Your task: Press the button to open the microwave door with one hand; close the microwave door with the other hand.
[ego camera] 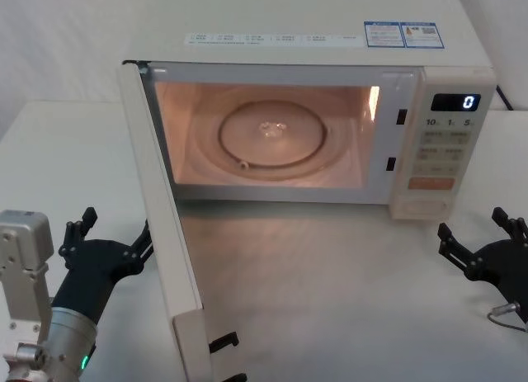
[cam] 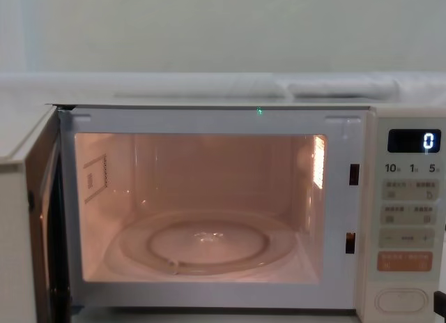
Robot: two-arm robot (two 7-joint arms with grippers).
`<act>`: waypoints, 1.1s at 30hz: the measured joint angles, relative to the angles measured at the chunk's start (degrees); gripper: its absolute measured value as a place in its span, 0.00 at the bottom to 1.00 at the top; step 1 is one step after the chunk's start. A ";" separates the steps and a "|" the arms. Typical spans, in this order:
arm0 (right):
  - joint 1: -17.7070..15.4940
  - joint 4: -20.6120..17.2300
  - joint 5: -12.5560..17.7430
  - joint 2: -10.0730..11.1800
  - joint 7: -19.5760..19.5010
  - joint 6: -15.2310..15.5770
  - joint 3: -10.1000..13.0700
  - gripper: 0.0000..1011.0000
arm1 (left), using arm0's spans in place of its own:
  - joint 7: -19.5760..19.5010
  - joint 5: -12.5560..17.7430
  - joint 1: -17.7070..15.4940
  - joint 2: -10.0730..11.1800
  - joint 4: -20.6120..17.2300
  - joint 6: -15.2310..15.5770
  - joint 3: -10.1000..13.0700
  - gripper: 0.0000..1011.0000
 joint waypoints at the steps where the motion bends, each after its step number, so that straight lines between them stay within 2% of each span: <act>1: 0.00 0.00 0.00 0.00 0.00 0.00 0.00 0.99 | 0.00 0.00 0.00 0.00 0.00 0.00 0.00 0.99; 17: 0.00 0.00 0.00 0.00 0.00 0.00 0.00 0.99 | 0.00 0.00 0.00 0.00 0.00 0.00 0.00 0.98; 26: 0.00 0.00 0.00 0.00 0.00 0.00 0.00 0.99 | 0.00 0.00 0.00 0.00 0.00 0.00 0.00 0.78; 30: 0.00 0.00 0.00 0.00 0.00 0.00 0.00 0.99 | 0.00 0.00 0.00 0.00 0.00 0.00 0.00 0.62; 33: 0.00 0.00 0.00 0.00 0.00 0.00 0.00 0.99 | 0.00 0.00 0.00 0.00 0.00 0.00 0.00 0.56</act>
